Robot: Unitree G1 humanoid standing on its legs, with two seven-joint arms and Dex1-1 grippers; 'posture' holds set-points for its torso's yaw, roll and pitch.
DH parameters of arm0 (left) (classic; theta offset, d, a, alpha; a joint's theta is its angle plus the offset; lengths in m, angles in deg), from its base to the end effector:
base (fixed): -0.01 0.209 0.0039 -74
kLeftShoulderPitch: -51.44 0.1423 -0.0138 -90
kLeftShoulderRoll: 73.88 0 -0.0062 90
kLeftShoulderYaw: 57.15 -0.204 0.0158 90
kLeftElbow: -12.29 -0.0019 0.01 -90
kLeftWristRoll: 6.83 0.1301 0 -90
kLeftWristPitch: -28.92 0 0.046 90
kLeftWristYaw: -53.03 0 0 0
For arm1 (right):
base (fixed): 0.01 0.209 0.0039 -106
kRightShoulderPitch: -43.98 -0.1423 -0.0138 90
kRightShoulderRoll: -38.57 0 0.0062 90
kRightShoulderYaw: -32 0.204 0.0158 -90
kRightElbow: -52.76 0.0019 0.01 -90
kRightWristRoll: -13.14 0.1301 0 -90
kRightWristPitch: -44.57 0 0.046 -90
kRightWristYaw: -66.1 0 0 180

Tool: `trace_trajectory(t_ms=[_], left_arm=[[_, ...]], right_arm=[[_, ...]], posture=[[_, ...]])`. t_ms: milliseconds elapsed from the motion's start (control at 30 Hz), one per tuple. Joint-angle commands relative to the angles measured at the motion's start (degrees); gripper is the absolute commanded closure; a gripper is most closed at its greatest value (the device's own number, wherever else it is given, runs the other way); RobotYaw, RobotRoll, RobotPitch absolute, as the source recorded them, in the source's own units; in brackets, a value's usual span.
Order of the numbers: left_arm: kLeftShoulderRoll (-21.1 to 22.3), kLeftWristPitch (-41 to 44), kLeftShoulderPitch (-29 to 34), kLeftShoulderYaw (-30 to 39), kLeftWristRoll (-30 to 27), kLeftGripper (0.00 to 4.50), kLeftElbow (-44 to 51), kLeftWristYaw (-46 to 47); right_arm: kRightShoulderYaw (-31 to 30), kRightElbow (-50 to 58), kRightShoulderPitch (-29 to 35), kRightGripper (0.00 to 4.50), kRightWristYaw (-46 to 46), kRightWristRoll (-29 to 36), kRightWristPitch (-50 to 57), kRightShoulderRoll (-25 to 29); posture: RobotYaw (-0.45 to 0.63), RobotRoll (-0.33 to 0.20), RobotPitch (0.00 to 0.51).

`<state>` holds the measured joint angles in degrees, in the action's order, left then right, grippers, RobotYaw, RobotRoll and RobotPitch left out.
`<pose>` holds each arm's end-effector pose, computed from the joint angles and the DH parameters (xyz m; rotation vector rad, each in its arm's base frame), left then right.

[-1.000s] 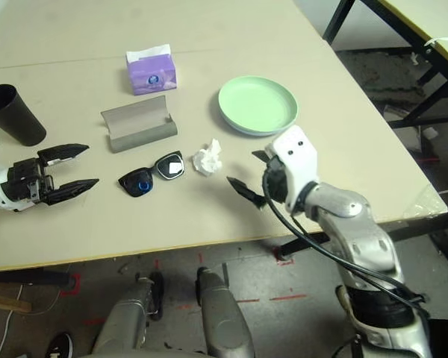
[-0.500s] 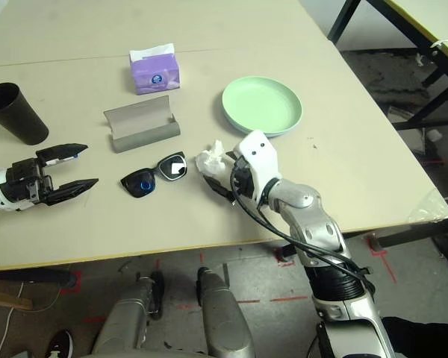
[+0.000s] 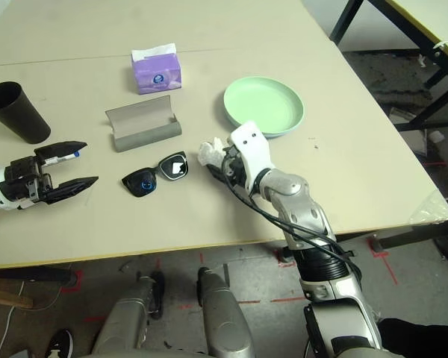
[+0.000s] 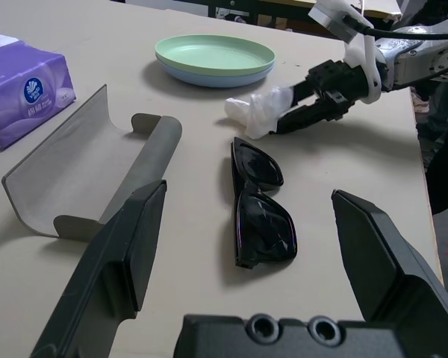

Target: Organize and tidy the items on the table.

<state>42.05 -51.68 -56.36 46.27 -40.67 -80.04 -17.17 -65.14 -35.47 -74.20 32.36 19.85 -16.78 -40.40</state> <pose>0.2411 0.3101 0.1617 0.2249 -0.1629 -1.0675 0.2826 -0.1974 0.1335 -0.3919 0.1271 0.6586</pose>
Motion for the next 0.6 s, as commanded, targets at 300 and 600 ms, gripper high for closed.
trace_trajectory(t_ms=[300,600], left_arm=[[-0.88,-0.54,0.85,-0.42,0.50,0.00,-0.58,-0.17],[-1.59,-0.92,0.20,-0.62,0.93,0.00,-1.27,-0.24]], right_arm=[[5.80,1.63,-1.63,4.47,-0.16,3.06,4.48,1.57],[5.98,2.17,-1.09,4.47,-0.82,2.98,5.71,2.51]], posture=[[-0.23,0.000,0.251],[-0.23,0.000,0.250]])
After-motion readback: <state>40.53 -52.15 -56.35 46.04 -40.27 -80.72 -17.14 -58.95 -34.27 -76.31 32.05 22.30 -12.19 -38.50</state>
